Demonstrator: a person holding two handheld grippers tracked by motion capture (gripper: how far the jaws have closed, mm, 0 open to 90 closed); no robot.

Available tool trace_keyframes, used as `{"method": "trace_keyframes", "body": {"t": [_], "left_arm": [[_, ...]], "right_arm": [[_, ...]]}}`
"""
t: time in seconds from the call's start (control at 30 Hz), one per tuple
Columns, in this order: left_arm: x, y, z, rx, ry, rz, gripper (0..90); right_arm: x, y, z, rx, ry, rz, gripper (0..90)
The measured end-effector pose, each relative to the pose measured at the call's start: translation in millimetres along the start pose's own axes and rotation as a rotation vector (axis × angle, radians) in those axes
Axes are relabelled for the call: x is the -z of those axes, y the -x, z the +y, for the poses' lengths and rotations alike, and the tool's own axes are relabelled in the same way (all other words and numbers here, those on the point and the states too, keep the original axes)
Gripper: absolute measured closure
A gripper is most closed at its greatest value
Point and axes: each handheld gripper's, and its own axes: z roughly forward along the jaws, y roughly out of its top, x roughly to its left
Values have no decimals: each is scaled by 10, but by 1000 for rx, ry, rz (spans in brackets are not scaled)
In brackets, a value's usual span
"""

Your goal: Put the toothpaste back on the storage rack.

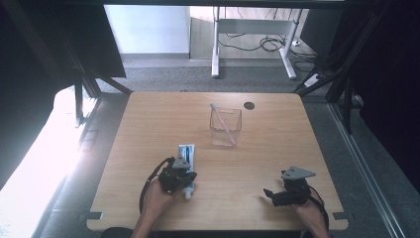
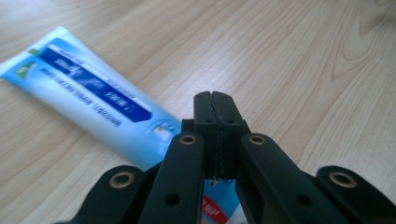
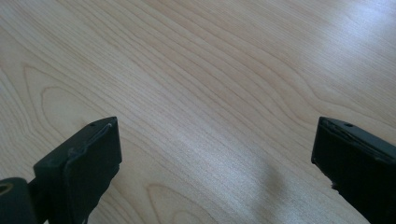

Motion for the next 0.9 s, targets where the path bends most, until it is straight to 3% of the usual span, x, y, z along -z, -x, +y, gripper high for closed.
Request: {"method": "trace_keyframes", "body": {"t": [0.2, 0.4, 0.63, 0.9], "left_arm": [[-122, 71, 3, -13, -47, -6, 896], [-149, 86, -13, -9, -62, -5, 897], [-161, 53, -60, 4, -112, 13, 897], [-114, -9, -107, 4, -119, 5, 896]], "right_arm": [[-12, -11, -1, 4, -4, 7, 21], [-5, -7, -2, 5, -5, 3, 23], [-3, -6, -6, 8, -9, 0, 25], [-6, -6, -10, 10, -14, -2, 26]]}}
